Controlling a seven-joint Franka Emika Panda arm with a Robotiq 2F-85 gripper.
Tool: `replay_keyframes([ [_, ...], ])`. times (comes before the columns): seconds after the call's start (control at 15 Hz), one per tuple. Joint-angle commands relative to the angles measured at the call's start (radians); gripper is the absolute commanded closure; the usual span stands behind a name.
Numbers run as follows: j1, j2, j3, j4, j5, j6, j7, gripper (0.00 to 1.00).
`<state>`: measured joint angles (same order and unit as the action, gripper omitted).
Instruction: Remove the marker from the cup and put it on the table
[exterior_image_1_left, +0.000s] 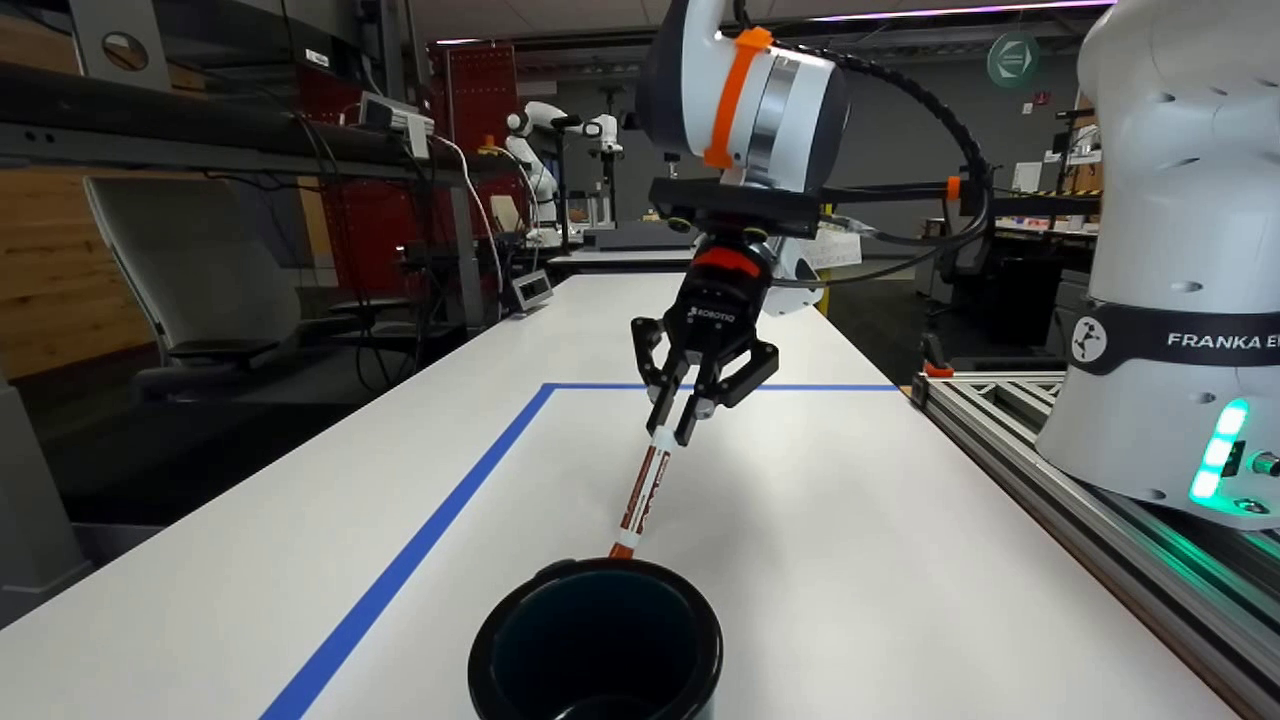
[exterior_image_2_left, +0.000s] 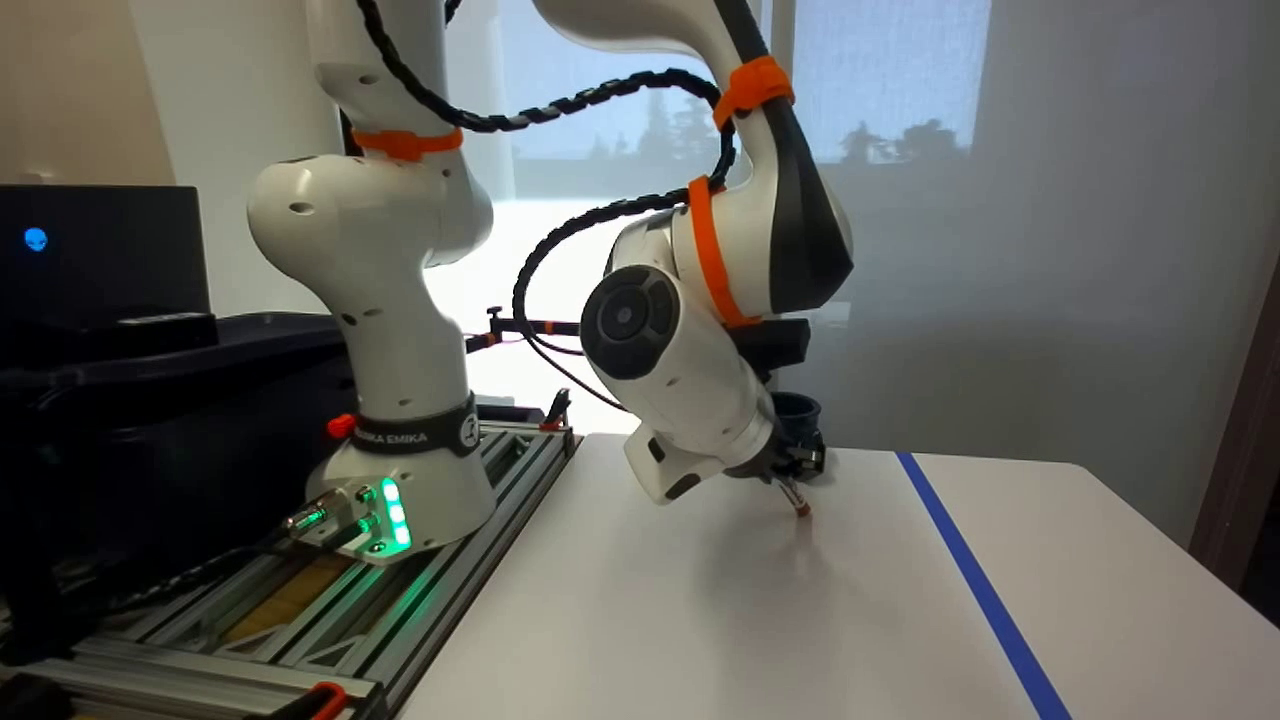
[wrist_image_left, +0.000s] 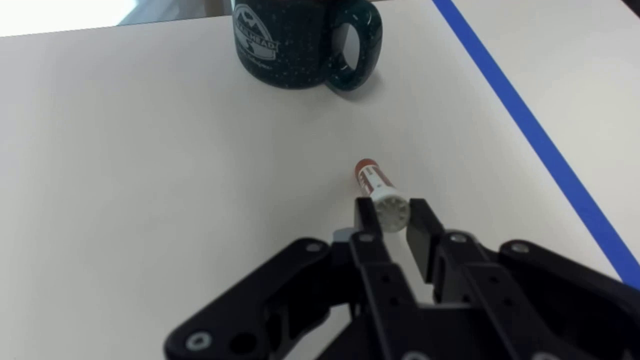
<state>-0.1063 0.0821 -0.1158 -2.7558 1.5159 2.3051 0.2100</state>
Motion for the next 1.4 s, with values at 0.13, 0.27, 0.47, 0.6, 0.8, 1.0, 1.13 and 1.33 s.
replay_keyframes([
  [0.13, -0.011, 0.062, -0.025, 0.017, -0.023, 0.002, -0.039, 0.95],
  [0.27, -0.008, 0.080, -0.031, 0.023, -0.025, 0.017, -0.051, 0.95],
  [0.47, 0.002, 0.099, -0.031, 0.028, -0.033, 0.048, -0.067, 0.95],
  [0.6, 0.010, 0.101, -0.026, 0.028, -0.032, 0.071, -0.081, 0.95],
  [0.8, 0.025, 0.101, -0.016, 0.027, -0.036, 0.119, -0.088, 0.49],
  [1.0, 0.044, 0.063, 0.002, 0.010, -0.036, 0.162, -0.103, 0.24],
  [1.13, 0.060, 0.034, 0.016, -0.004, -0.046, 0.196, -0.106, 0.08],
  [1.33, 0.082, -0.018, 0.038, -0.025, -0.086, 0.238, -0.104, 0.00],
])
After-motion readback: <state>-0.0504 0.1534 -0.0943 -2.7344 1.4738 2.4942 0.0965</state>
